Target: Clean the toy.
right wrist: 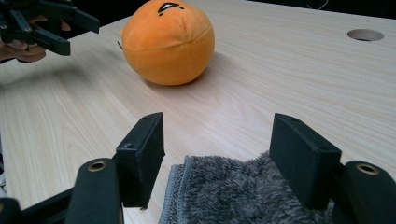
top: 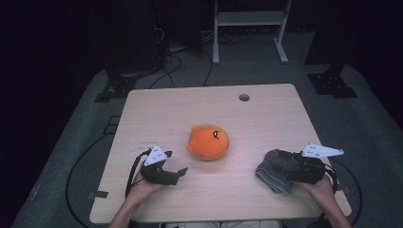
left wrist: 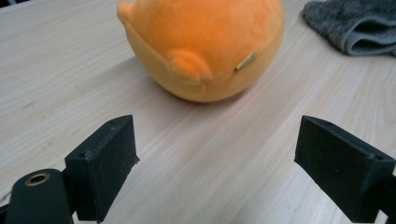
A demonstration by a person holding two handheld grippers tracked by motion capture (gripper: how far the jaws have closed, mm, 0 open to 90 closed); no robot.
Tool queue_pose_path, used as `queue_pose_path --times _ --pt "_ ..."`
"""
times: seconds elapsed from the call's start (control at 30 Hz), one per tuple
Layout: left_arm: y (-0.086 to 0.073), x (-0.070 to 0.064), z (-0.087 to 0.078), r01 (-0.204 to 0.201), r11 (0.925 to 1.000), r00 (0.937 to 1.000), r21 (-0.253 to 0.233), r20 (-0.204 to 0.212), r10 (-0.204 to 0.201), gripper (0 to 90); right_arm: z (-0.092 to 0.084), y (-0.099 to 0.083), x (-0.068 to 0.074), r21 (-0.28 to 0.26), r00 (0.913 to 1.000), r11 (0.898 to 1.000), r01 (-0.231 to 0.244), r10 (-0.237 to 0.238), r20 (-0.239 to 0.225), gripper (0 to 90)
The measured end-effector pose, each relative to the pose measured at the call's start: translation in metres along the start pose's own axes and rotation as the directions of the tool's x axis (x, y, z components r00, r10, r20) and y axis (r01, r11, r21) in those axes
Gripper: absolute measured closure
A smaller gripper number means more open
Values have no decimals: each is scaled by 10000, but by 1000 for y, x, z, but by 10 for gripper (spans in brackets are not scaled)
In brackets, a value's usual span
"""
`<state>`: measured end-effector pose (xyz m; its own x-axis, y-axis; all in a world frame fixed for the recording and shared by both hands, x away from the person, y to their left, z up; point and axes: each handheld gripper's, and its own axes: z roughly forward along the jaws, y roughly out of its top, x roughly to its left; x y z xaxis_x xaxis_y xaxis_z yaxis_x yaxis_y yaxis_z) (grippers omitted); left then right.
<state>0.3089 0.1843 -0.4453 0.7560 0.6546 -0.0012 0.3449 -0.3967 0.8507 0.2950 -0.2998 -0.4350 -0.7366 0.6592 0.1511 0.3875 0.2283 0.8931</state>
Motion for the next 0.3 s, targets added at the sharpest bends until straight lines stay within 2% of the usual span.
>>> queue_pose_path --times 0.3 --pt "-5 -1 3 28 10000 10000 67 69 -28 106 1 -4 2 -52 9999 10000 71 -70 105 337"
